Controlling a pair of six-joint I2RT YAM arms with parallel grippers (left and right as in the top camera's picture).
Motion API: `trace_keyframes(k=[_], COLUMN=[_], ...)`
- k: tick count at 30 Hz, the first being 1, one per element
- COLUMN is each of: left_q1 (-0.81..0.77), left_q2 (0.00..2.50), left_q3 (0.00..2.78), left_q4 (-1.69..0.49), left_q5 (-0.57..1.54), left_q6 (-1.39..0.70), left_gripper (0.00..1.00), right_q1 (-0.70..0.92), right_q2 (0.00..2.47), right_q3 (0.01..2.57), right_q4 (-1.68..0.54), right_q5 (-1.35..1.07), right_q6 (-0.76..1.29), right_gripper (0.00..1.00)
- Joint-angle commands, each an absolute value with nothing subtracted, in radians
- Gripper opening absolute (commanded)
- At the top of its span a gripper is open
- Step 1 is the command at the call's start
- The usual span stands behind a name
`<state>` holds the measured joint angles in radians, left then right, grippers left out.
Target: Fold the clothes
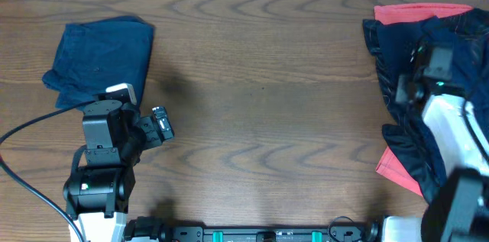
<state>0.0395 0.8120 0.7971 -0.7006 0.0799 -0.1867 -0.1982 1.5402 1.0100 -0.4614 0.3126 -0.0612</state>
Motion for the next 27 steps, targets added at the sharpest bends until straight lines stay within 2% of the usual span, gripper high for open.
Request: trace_keyframes(k=[1,3,5,8,14,19,27], left_q1=[0.045,0.044,0.045,0.044,0.044,0.044,0.044], left_q2=[0.815,0.815,0.815,0.815,0.815,0.815,0.815], left_q3=[0.813,0.813,0.813,0.813,0.813,0.813,0.813], left_q4=[-0.702,-0.703,-0.703,-0.703,-0.705,-0.707,-0.706], left_q5=[0.091,0.091,0.091,0.091,0.091,0.091,0.091], left_q6=[-0.197,-0.197,-0.197,-0.197,-0.197,-0.197,-0.197], left_gripper=[0.98,0.98,0.98,0.98,0.98,0.98,0.98], right_q1=[-0.189,-0.189,-0.189,-0.189,-0.189,-0.189,-0.192], right_q2=[1.467,1.467,1.488,1.538,1.684,1.78,1.818], right_q3=[1.06,1.056,1.037,1.002,0.993,0.993,0.993], right_q4=[-0.48,-0.5,-0.513,-0.512,-0.463,-0.402,-0.373], right_q5=[0.275,0.242,0.205,0.174,0.179,0.196,0.307], right_q6=[-0.095,-0.096,-0.096,-0.095,-0.095,-0.094,-0.086], right_gripper=[0.01,0.0,0.2,0.29,0.29,0.4,0.41])
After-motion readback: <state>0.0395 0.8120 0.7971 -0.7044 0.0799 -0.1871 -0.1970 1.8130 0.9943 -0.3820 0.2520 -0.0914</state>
